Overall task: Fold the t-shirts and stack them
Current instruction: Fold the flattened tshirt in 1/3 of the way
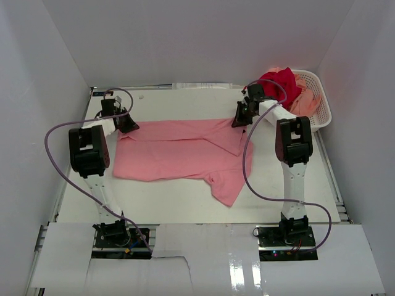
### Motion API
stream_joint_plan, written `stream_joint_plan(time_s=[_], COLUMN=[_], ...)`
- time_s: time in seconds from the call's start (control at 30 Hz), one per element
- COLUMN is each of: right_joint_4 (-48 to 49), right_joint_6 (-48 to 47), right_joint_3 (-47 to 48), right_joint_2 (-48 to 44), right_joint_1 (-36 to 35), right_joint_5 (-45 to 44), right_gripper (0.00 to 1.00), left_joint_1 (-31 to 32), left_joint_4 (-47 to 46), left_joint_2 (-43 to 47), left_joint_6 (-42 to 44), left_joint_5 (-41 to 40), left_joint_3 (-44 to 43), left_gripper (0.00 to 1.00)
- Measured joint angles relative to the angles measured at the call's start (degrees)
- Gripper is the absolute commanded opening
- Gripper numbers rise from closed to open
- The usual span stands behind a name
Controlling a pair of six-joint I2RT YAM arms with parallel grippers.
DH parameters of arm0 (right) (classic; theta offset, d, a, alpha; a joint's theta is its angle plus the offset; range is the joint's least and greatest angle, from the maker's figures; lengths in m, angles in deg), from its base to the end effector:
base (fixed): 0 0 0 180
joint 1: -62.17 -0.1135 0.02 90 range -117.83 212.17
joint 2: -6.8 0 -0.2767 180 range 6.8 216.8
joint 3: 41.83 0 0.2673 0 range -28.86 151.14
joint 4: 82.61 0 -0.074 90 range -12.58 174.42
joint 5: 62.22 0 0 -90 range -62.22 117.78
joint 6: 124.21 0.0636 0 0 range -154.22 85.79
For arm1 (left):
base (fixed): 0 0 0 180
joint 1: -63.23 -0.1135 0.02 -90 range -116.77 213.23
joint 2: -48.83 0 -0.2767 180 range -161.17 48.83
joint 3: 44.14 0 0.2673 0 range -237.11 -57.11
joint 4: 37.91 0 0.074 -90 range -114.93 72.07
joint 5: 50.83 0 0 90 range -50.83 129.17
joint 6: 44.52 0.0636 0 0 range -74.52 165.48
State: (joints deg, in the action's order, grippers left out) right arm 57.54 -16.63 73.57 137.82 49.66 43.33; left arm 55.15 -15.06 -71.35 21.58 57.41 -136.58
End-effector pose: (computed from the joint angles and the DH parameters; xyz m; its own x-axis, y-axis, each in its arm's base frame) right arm 0.5193 0.1327 0.1389 -0.8745 0.1040 -0.4737 -0.0974 0.9191 0.3817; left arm 0.4790 0.0479 0.1244 -0.7250 -0.4916 -0.4825 -0.2521 0.8412 -0.4783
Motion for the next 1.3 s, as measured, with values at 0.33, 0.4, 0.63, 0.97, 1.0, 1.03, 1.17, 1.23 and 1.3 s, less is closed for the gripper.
stream_joint_plan(time_s=[0.33, 0.4, 0.63, 0.97, 1.0, 1.03, 1.17, 1.23, 1.3], right_joint_4=[-2.1, -2.0, -1.2, 1.3, 1.6, 1.8, 2.1, 2.3, 2.3], right_joint_6=[-1.4, -1.6, -2.3, -4.5, -4.7, -4.8, -5.1, -5.2, -5.4], right_joint_3=[6.4, 6.5, 6.3, -0.2, -0.2, -0.2, -0.2, -0.1, 0.6], right_joint_2=[3.4, 3.4, 3.2, -2.9, -3.0, -3.1, -3.1, -3.0, -2.6], right_joint_1=[1.7, 1.7, 1.7, 0.8, 0.5, 0.2, -1.4, -2.3, -3.0], right_joint_5=[1.5, 1.6, 3.5, 9.3, 9.9, 10.4, 12.1, 13.1, 14.1], right_gripper=[0.33, 0.34, 0.46, 0.48, 0.48, 0.48, 0.48, 0.49, 0.52], left_joint_1=[0.0, 0.0, 0.3, 13.7, 15.5, 17.1, 20.8, 21.7, 22.3], left_joint_4=[0.3, 0.5, 4.3, 12.5, 12.6, 12.8, 13.6, 13.7, 13.6], left_joint_2=[3.0, 3.1, 4.7, 5.1, 5.1, 5.1, 3.2, 1.1, -1.1], left_joint_6=[-2.1, -2.2, -1.6, 1.9, 1.8, 1.5, 0.2, -0.6, -1.3], left_joint_5=[-2.0, -2.1, -3.9, -9.7, -9.1, -8.1, -4.6, -3.5, -2.2], left_joint_3=[3.9, 3.8, 3.1, -13.6, -14.5, -15.3, -18.5, -19.6, -20.0], left_gripper=[0.00, 0.00, 0.00, 0.00, 0.00, 0.00, 0.00, 0.00, 0.00])
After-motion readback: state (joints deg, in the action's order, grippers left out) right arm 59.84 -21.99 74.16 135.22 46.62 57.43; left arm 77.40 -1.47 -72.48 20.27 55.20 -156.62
